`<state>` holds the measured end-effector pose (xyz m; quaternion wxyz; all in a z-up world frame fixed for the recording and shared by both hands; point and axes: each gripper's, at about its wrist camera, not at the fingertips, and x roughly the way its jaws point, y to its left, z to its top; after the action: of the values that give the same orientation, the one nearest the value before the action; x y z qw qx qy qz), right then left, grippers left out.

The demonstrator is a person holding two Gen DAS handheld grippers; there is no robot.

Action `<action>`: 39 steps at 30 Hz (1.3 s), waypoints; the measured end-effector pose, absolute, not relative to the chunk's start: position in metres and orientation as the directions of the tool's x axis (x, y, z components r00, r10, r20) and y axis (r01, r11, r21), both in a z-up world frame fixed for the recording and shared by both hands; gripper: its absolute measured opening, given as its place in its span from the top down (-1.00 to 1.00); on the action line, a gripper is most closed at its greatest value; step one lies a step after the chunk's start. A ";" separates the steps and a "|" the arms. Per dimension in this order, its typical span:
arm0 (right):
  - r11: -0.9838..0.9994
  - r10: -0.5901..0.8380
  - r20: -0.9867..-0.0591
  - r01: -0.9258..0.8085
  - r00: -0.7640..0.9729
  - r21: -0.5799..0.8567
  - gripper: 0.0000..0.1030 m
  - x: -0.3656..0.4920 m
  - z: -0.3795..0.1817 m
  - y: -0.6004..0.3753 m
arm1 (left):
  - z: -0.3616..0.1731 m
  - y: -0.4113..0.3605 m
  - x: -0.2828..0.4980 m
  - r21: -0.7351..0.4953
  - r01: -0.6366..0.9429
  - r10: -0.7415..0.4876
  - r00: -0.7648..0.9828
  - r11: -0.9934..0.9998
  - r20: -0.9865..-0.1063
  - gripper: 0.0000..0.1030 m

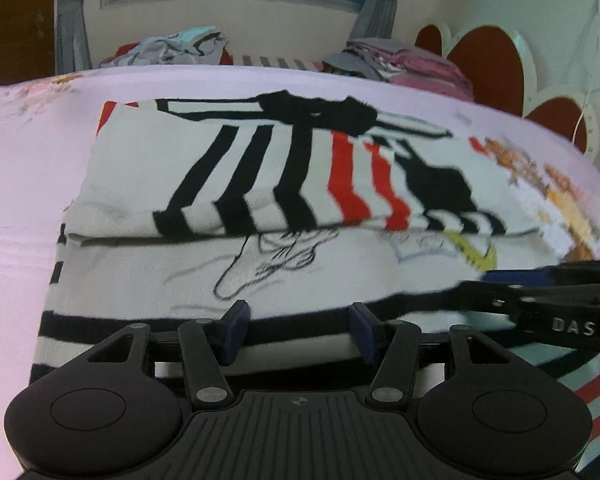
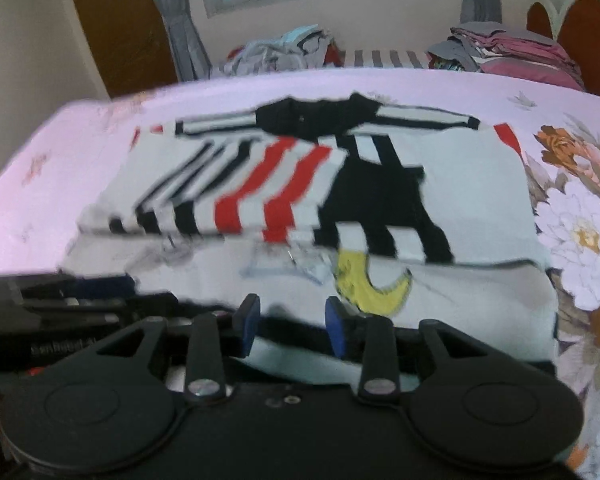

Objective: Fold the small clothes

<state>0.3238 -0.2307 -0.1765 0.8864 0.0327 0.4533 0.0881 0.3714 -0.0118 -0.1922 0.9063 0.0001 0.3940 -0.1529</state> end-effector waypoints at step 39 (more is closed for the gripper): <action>0.986 0.109 -0.822 -0.165 0.558 0.019 0.33 0.215 -0.174 -0.209 | -0.189 0.025 0.262 -0.027 0.405 -0.294 0.616 0.914 -0.730 -0.07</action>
<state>0.2147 -0.2086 -0.1740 0.8822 -0.0300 0.4634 0.0778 0.2617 0.0246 -0.1886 0.8962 0.0704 0.3922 -0.1951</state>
